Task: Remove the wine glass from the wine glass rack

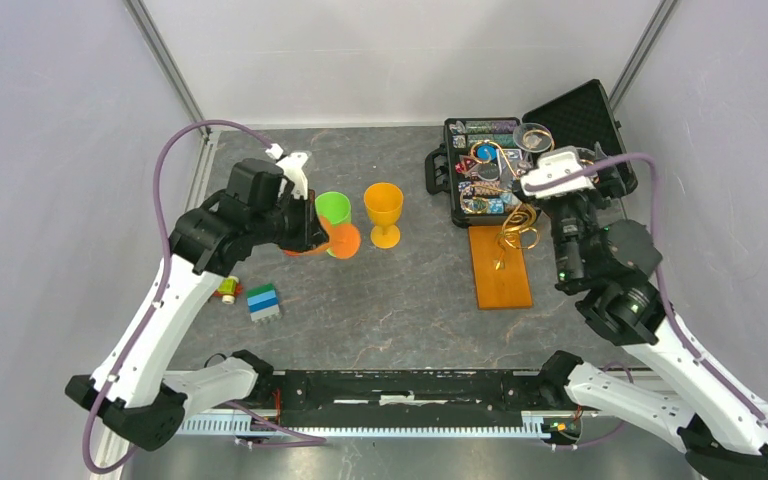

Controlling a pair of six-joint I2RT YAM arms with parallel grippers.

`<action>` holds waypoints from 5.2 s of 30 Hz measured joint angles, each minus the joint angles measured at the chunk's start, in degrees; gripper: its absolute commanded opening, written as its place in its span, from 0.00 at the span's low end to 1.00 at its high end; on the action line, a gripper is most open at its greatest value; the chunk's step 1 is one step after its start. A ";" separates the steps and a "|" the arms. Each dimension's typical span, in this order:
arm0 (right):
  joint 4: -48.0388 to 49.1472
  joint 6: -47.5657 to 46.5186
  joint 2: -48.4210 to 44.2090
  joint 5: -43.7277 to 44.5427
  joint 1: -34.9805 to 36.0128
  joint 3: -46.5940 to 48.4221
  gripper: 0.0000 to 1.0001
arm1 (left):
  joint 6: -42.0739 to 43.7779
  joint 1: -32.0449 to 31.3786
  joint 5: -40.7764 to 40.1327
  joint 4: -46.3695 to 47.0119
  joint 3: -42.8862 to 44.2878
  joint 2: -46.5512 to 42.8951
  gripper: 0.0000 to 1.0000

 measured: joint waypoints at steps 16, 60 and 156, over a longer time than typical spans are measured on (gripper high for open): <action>-4.50 -1.84 0.00 11.63 0.00 0.07 0.83 | 3.58 1.07 -18.14 -13.81 -7.93 4.42 0.02; -18.40 3.23 8.70 10.47 0.00 13.40 0.88 | 3.58 5.81 -21.05 -9.49 -5.14 6.40 0.81; -34.23 -8.72 37.18 4.04 -11.91 24.41 0.10 | 4.96 5.90 -9.07 10.16 -7.82 -6.29 1.00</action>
